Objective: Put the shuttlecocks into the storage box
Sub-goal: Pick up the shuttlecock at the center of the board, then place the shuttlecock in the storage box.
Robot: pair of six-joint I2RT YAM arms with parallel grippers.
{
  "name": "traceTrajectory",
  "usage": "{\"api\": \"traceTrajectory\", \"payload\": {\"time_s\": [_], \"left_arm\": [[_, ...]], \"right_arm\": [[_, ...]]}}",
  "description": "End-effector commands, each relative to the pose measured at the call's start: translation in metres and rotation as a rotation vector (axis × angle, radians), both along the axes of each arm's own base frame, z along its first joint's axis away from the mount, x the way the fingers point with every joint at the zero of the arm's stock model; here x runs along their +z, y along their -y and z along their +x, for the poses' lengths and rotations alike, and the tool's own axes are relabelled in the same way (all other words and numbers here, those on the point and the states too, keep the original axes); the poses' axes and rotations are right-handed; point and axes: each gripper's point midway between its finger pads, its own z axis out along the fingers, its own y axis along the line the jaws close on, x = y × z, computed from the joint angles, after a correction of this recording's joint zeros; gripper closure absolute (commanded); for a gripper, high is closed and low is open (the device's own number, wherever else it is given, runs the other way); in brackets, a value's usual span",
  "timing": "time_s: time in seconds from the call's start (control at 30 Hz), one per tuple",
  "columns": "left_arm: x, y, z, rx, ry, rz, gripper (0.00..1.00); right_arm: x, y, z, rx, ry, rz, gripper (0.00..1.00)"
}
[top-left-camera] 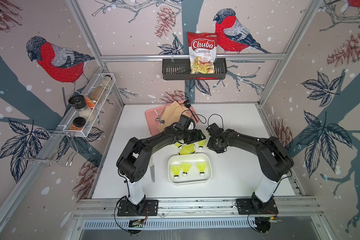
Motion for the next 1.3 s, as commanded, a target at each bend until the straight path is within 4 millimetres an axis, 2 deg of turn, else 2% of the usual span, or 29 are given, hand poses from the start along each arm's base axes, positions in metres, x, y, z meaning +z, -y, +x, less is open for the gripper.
{"api": "traceTrajectory", "payload": {"time_s": [0.0,0.23,0.47,0.57,0.7,0.9,1.03,1.13,1.27], "left_arm": [[0.011,-0.003,0.001,-0.002,0.028,0.001,0.27],[0.033,-0.008,0.0,0.012,0.069,-0.008,0.26],[0.046,-0.018,-0.009,0.027,0.093,-0.004,0.26],[0.052,-0.028,-0.018,0.034,0.106,0.011,0.26],[0.059,-0.049,-0.04,0.037,0.122,0.043,0.26],[0.053,-0.086,-0.087,0.035,0.104,0.098,0.26],[0.039,-0.105,-0.122,0.013,0.077,0.139,0.27],[0.027,-0.117,-0.144,-0.001,0.06,0.172,0.28],[0.019,-0.132,-0.162,0.008,0.055,0.188,0.28]], "right_arm": [[0.016,0.005,-0.006,0.027,0.014,-0.04,0.81],[0.048,0.008,-0.019,0.072,0.045,-0.002,0.81],[0.079,0.002,-0.037,0.178,0.081,0.019,0.81],[0.094,-0.01,-0.055,0.252,0.089,0.026,0.8],[0.114,-0.039,-0.094,0.394,0.072,0.09,0.77],[0.111,-0.075,-0.166,0.544,-0.067,0.219,0.76],[0.101,-0.097,-0.203,0.63,-0.178,0.267,0.76],[0.09,-0.108,-0.219,0.669,-0.242,0.257,0.77],[0.076,-0.113,-0.226,0.661,-0.297,0.231,0.77]]}}
